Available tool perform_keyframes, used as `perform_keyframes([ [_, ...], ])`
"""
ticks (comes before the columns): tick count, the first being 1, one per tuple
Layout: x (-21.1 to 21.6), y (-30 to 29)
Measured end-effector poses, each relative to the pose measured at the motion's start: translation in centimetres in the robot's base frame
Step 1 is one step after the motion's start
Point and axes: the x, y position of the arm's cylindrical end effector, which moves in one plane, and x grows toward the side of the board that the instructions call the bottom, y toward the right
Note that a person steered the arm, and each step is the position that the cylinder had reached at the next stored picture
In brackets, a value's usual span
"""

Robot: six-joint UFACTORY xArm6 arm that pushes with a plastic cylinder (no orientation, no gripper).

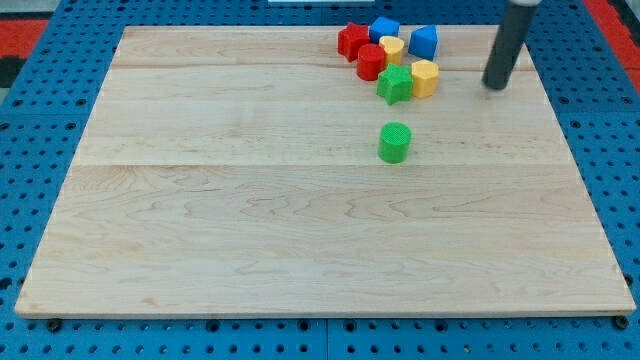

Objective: Separate the green star from the yellow hexagon

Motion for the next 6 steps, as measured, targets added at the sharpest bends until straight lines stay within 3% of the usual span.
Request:
perform_keyframes([
  [2,1.9,-8.9],
  [4,-3.4,-9.9],
  [6,2.3,-15.6],
])
